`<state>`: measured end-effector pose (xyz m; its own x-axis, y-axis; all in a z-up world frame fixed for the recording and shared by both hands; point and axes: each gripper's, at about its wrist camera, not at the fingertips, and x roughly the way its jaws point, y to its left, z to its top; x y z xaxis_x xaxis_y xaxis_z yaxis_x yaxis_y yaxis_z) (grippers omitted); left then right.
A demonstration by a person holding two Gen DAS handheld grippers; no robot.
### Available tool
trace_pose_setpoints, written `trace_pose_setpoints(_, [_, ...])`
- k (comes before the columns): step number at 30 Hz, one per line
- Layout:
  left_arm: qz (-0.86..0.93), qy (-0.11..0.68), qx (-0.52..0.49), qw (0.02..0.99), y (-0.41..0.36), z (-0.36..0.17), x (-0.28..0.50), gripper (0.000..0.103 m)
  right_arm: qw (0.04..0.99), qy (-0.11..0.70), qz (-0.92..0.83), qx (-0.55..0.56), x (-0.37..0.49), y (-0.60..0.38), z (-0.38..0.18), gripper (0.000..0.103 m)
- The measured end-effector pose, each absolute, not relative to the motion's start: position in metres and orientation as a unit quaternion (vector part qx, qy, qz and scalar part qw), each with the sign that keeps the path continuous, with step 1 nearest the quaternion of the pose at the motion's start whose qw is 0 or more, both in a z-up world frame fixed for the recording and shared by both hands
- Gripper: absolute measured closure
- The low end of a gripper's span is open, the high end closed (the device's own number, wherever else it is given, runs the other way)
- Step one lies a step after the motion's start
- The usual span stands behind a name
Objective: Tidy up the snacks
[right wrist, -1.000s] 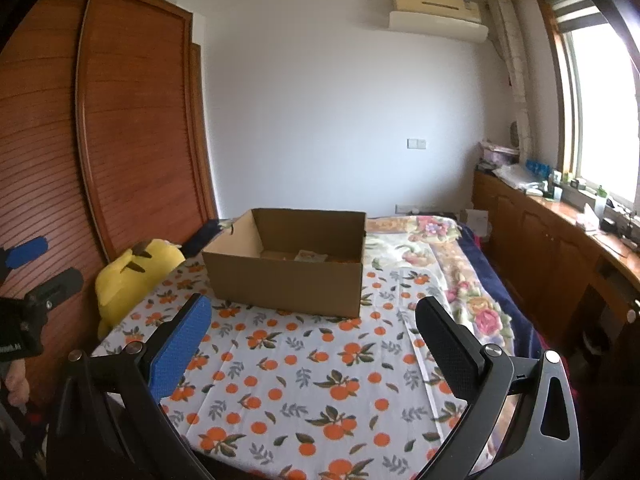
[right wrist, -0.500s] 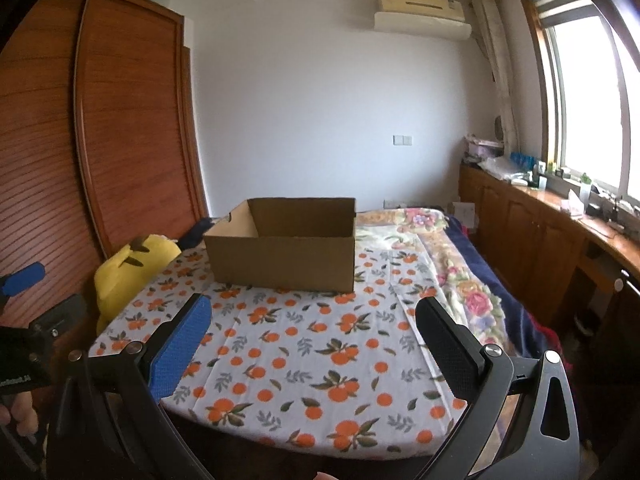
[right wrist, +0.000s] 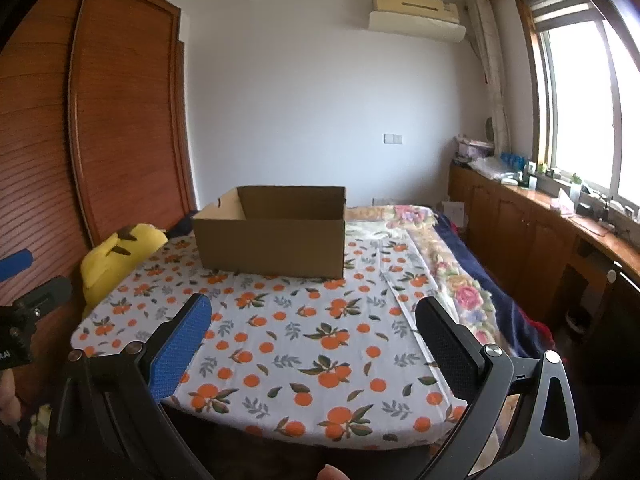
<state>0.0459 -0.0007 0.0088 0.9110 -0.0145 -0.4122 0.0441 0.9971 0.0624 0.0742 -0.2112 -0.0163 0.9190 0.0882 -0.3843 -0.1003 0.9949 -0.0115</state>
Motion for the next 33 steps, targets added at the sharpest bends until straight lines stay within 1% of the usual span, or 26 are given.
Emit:
trace_pose_setpoints(9, [-0.005,0.218,0.028,0.975,0.007,-0.008,0.058,0.000,0.978,0.206,0.039,-0.018,0.080,-0.215,-0.030,0.000])
trace_pose_setpoints(33, [-0.003,0.213,0.031,0.976,0.010,-0.003,0.057,0.000,0.977,0.207,0.041,-0.014,0.080,-0.215,-0.031,0.000])
